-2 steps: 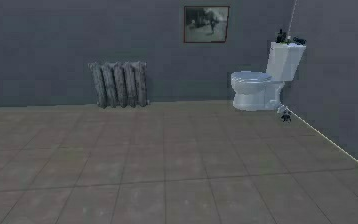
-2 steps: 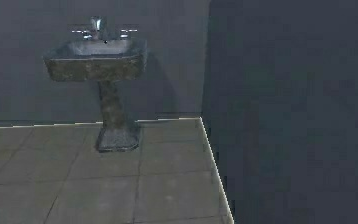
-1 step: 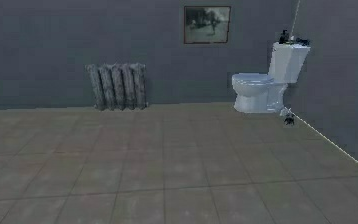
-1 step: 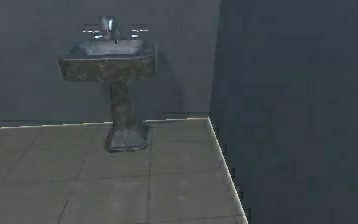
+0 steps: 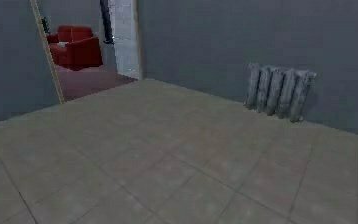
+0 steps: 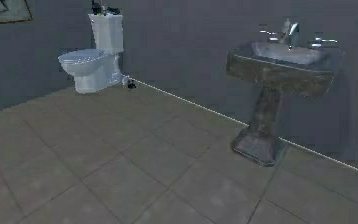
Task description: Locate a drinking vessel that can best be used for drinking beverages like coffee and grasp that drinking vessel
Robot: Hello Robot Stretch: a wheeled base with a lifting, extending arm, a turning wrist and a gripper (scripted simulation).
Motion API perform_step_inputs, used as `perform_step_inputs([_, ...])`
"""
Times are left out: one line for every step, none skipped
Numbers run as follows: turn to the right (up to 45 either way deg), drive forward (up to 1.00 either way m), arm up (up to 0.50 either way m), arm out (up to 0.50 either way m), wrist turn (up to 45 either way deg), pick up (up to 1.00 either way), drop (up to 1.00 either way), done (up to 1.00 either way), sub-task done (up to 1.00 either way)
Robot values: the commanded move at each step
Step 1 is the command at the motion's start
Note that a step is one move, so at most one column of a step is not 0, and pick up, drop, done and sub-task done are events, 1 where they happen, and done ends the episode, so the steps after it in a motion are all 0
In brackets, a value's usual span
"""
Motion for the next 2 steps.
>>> perform_step_inputs([-21.0, 0.0, 0.0, 0.0, 0.0, 0.0, 0.0, 0.0, 0.0])
perform_step_inputs([0.0, 1.0, 0.0, 0.0, 0.0, 0.0, 0.0, 0.0, 0.0])
